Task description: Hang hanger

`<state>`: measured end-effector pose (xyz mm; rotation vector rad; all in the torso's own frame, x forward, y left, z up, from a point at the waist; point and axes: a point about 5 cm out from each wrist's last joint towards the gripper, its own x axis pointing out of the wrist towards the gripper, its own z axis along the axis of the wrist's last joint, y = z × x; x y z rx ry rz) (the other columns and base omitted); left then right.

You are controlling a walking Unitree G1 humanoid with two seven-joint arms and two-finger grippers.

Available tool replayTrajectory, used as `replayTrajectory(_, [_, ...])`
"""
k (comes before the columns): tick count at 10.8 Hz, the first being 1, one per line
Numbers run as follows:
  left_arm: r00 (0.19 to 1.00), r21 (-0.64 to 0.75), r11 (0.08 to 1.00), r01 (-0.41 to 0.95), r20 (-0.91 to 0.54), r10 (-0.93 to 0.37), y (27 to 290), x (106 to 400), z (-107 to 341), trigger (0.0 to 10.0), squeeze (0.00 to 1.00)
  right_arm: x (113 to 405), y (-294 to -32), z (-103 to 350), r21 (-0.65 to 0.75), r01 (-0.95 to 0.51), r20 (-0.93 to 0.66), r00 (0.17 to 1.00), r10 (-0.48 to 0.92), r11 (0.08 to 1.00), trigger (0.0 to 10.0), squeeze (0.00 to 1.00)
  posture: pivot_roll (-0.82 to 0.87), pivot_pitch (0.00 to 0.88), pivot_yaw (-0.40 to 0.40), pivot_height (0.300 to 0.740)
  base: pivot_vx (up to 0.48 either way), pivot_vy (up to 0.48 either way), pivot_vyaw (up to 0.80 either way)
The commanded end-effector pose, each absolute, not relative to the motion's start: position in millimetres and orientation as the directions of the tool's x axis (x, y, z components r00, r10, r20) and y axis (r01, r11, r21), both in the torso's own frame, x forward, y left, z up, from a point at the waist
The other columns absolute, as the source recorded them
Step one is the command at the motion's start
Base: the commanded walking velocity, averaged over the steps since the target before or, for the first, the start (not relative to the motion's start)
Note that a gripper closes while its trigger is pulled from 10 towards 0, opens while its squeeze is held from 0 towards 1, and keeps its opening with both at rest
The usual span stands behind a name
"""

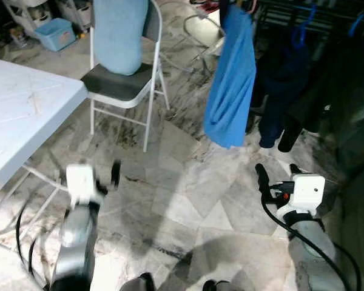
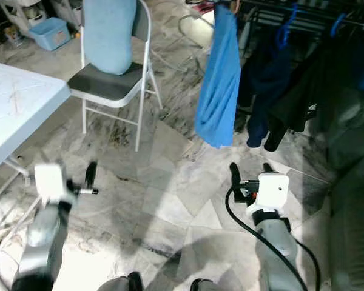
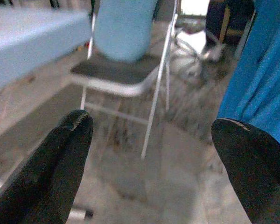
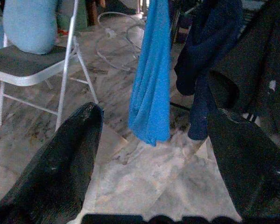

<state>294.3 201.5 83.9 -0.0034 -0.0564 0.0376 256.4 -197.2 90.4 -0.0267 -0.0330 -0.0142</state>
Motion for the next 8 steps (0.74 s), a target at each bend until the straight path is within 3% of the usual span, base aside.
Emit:
replayTrajectory(1, [0.997,-0.004,0.999,-0.054,0.056,0.054,206,294,86,10.0,0.94,253,-198,92,-0.023,0.036,0.033,0.999,-0.035,0.999,0.0,0.0,-0.1,0.15,0.044,0.74,0.0,0.0,0.0])
replayTrajectory(2, [0.997,-0.003,0.999,-0.053,0.053,0.053,204,299,89,10.0,0.94,253,-194,94,-0.01,0.038,0.037,0.999,-0.038,0.999,0.0,0.0,-0.11,0.145,0.05,0.74,0.0,0.0,0.0])
replayTrajectory(3, [0.998,0.001,0.999,-0.048,0.047,0.048,202,301,90,10.0,0.93,253,-192,95,-0.005,0.038,0.035,0.999,-0.038,0.999,1.8,0.0,-0.11,0.142,0.055,0.74,0.0,0.0,0.0])
replayTrajectory(4, [0.999,0.003,1.0,-0.028,0.033,0.028,199,302,89,10.0,0.0,253,-193,97,-0.015,0.064,0.041,0.997,-0.064,0.998,10.0,0.0,-0.12,0.141,0.059,0.74,0.0,0.0,0.0])
replayTrajectory(6, [0.999,0.003,1.0,-0.023,0.038,0.023,196,306,91,10.0,0.0,253,-197,98,-0.079,0.127,0.025,0.992,-0.125,0.989,10.0,0.0,-0.13,0.14,0.061,0.74,0.0,0.0,0.0])
replayTrajectory(8, [0.983,0.003,0.999,-0.034,0.183,0.033,190,321,131,10.0,0.0,261,-194,127,-0.126,0.136,0.171,0.979,-0.114,0.983,10.0,0.0,-0.13,0.144,0.049,0.74,0.0,0.0,0.0])
